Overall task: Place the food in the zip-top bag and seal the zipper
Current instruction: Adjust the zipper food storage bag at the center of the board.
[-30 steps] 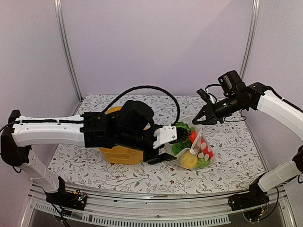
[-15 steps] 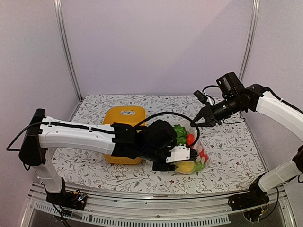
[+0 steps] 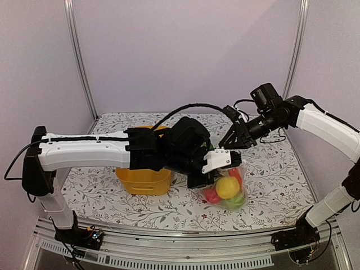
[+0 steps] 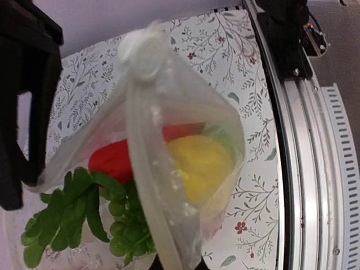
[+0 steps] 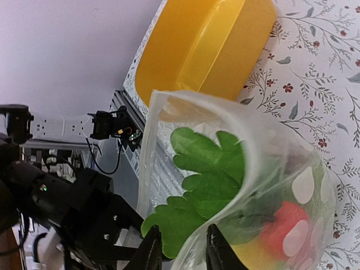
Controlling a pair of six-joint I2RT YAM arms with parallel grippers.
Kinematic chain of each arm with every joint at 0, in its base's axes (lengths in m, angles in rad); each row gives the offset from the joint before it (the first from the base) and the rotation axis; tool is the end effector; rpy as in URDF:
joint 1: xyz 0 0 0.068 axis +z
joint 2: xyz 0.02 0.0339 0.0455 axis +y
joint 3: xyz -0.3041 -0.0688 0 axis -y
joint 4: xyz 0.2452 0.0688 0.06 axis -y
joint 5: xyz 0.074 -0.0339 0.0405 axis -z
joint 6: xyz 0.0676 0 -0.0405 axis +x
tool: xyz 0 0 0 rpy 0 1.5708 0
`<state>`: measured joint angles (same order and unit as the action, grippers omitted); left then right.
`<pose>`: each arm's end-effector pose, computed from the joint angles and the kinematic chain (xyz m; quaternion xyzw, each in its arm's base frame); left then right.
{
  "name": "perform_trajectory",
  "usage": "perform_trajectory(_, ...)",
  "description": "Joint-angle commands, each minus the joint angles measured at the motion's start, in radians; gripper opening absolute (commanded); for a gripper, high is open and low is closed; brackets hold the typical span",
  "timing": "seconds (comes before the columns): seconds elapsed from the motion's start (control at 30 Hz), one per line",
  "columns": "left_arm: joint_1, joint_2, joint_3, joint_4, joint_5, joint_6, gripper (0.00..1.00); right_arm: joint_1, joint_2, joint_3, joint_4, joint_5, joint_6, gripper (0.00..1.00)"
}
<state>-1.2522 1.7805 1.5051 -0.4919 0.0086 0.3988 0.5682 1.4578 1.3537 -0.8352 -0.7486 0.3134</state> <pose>0.1365 -0.4157 0.3037 0.6775 0.6230 -0.1654 0.3543 0.2355 0.2049 0.3502 -0.2250 0.8632 0.4376 0.1131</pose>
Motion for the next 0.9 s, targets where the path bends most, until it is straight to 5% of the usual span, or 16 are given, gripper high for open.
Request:
perform_trajectory(0.0,0.046,-0.034,0.102,0.082,0.004,-0.117,0.00,0.022,0.040,0.090,-0.028,-0.201,-0.024,0.33)
perform_trajectory(0.17,0.053,0.011,0.154,0.061,-0.095,-0.165,0.00,0.020,0.048,0.189,-0.108,-0.102,-0.046,0.52)
perform_trajectory(0.53,0.057,-0.017,0.091,-0.026,-0.021,-0.246,0.04,0.002,-0.095,-0.043,0.033,0.096,-0.007,0.52)
perform_trajectory(0.87,0.077,-0.054,0.012,-0.076,0.038,-0.331,0.06,0.003,-0.080,-0.147,0.230,0.038,-0.051,0.54)
